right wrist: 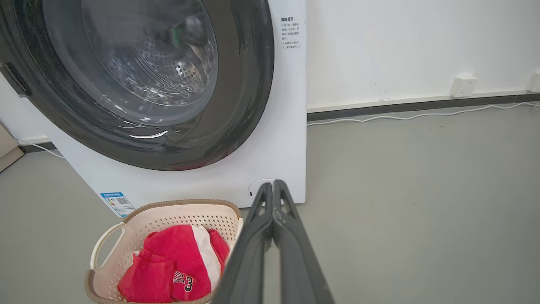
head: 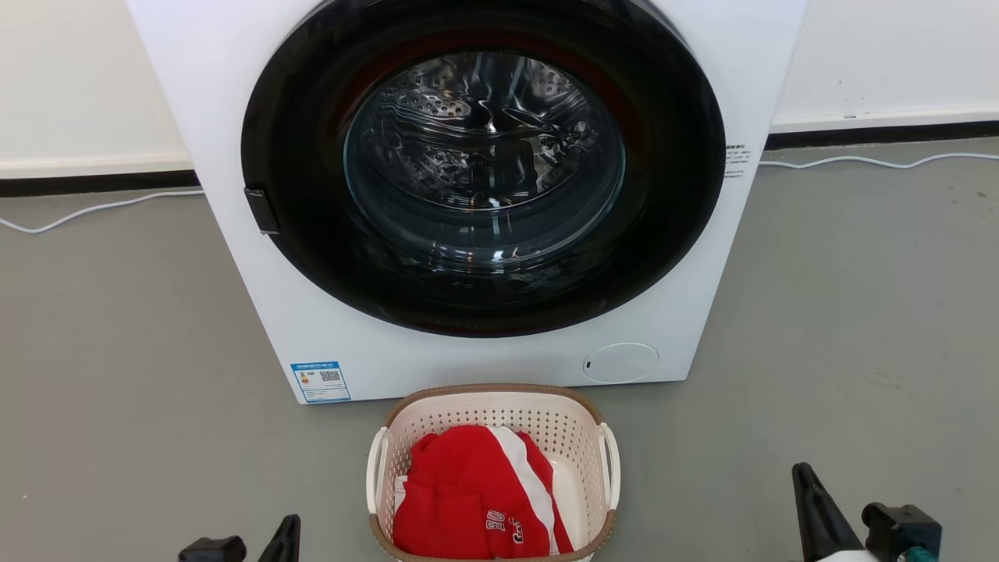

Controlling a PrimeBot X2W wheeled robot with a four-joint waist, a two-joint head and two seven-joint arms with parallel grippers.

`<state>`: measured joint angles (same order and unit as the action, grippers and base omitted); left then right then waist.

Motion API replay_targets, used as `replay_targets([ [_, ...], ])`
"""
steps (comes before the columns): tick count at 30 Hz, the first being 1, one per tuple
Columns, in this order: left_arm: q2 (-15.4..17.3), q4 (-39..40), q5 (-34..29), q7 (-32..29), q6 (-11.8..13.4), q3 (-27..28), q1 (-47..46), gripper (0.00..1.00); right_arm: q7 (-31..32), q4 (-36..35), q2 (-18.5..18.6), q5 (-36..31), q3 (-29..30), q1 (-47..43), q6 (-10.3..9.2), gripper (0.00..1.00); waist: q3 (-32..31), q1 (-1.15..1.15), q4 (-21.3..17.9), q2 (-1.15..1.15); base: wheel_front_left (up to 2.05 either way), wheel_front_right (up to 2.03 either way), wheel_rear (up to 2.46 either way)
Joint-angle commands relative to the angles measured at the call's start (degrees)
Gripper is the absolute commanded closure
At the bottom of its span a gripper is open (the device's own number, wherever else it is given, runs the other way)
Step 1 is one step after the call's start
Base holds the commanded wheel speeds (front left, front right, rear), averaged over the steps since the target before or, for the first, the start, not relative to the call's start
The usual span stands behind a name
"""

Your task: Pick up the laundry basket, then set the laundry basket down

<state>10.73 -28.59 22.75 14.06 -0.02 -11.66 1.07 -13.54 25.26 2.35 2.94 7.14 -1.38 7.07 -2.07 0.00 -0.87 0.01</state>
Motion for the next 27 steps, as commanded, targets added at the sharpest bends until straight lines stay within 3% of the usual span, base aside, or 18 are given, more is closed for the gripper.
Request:
replay_targets([
  [1,0.7,1.5,1.8,-0.3,-0.3,0.8,-1.8,1.00,0.6,-1.2,0.3,2.0,0.4,1.7,0.02,1.00,0.0,0.06,0.0,-0.01,0.00,0.00,0.00],
  [3,0.5,1.7,2.9,-0.7,-0.4,1.1,-1.8,1.00,0.9,-1.4,0.3,3.5,0.3,1.7,0.02,1.00,0.0,0.13,0.0,-0.01,0.00,0.00,0.00],
  [8,0.2,2.3,5.7,-1.5,-0.7,1.8,-2.0,1.00,1.6,-2.0,0.3,7.2,0.1,1.8,0.04,1.00,0.1,0.01,0.1,-0.01,0.00,0.00,0.00],
  [27,-1.1,4.3,15.8,-4.4,-1.8,4.4,-2.8,1.00,4.3,-3.6,0.3,20.2,-0.2,2.6,0.10,1.00,0.5,0.00,0.2,-0.01,0.00,0.00,0.00],
])
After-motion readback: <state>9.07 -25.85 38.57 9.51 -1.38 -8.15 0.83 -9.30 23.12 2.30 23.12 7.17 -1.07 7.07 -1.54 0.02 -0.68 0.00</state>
